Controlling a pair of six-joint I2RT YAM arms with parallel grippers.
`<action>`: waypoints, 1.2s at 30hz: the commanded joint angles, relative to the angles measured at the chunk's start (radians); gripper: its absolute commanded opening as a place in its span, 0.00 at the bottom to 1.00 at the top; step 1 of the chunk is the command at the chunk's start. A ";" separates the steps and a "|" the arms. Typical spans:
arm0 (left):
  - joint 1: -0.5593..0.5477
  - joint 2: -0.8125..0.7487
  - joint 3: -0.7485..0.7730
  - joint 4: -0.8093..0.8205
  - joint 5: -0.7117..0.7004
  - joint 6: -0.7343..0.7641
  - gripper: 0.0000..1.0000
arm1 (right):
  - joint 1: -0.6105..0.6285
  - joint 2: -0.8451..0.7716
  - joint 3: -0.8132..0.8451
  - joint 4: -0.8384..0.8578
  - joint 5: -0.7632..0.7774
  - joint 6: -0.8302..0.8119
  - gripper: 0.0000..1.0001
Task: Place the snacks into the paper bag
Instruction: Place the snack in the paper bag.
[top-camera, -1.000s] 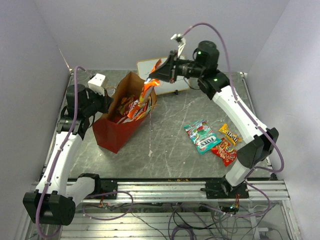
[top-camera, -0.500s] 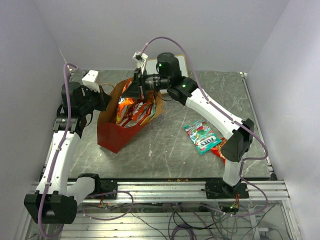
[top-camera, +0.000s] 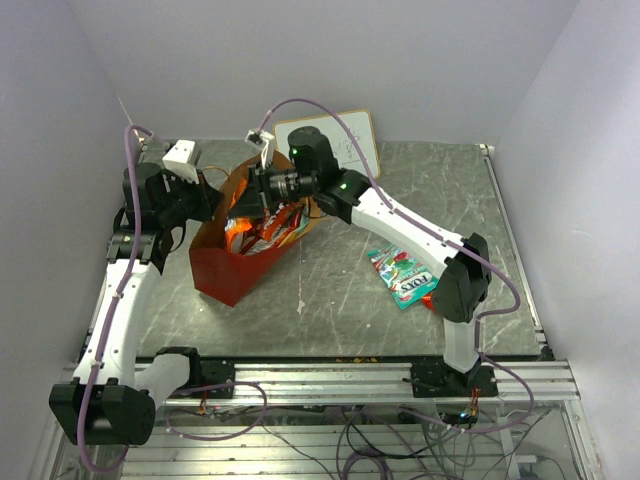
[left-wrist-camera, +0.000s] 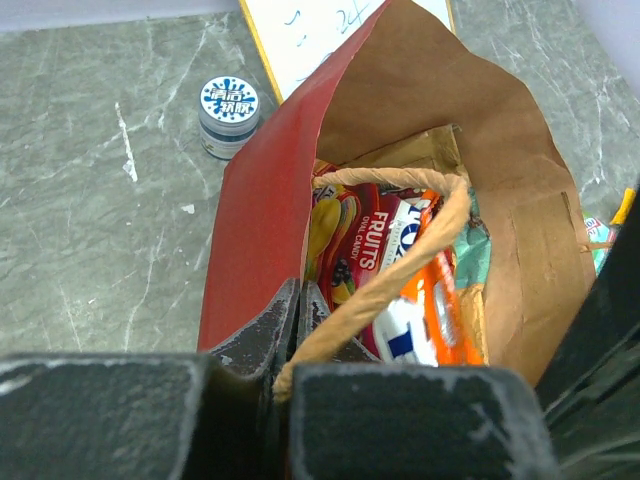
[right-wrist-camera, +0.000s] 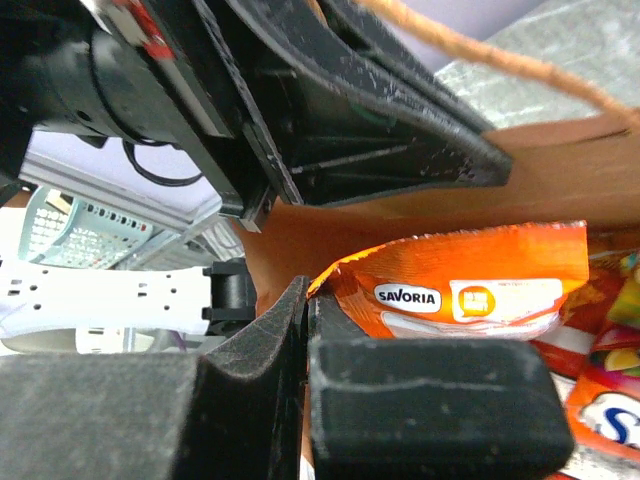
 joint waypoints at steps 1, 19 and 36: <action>0.007 -0.011 0.013 0.029 0.022 0.001 0.07 | 0.021 -0.004 -0.076 0.079 0.038 0.083 0.00; 0.007 -0.005 0.005 0.037 0.027 0.012 0.07 | 0.064 -0.025 -0.153 0.063 0.120 0.050 0.23; 0.007 -0.020 -0.016 0.057 0.039 0.025 0.07 | 0.067 -0.089 0.006 -0.106 0.250 -0.250 0.58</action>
